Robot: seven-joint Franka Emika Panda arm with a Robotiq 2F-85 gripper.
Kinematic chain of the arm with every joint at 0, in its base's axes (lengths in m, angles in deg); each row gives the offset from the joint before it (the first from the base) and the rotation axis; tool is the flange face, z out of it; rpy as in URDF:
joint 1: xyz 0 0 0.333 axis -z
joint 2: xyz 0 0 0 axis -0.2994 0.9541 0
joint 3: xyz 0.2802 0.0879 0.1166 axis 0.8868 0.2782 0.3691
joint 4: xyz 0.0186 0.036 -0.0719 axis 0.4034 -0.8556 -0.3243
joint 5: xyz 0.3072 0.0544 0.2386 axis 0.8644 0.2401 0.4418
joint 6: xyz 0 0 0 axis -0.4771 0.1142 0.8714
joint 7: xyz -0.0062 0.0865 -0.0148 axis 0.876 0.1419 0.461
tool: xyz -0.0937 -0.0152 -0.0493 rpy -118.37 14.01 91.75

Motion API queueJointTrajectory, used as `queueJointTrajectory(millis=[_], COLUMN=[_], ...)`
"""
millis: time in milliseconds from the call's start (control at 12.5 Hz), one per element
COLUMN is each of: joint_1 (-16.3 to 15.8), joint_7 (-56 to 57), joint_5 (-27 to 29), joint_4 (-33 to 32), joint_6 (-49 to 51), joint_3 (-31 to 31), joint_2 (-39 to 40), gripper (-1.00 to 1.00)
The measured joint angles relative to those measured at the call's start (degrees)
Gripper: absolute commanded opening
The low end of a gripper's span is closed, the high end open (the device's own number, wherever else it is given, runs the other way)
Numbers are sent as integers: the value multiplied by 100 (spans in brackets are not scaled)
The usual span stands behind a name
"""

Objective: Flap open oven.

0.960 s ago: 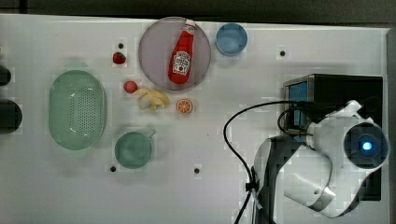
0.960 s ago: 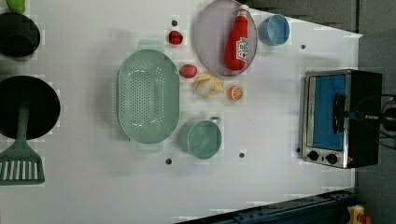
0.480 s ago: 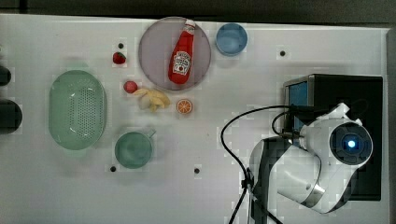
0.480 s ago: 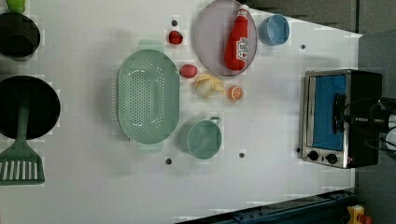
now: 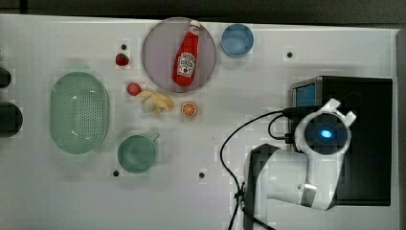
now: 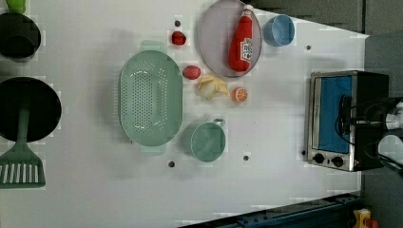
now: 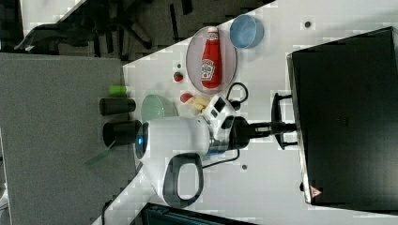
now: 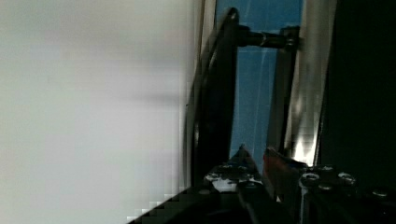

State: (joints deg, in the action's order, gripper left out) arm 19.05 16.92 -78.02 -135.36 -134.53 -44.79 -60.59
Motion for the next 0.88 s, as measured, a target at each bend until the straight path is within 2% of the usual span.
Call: queueJointTrajectory(millis=[160,400,880], joint_1=[-74,-178,-778], joint_7=[-607,-1620,-4001], joint_5=[-400,-1354,-2719], joint_4=[-34,-67,22], joint_6=[73,232,691], joint_3=[187,547,1216], joint_2=[-1,113,1001], gripper=[-65,-65,-65])
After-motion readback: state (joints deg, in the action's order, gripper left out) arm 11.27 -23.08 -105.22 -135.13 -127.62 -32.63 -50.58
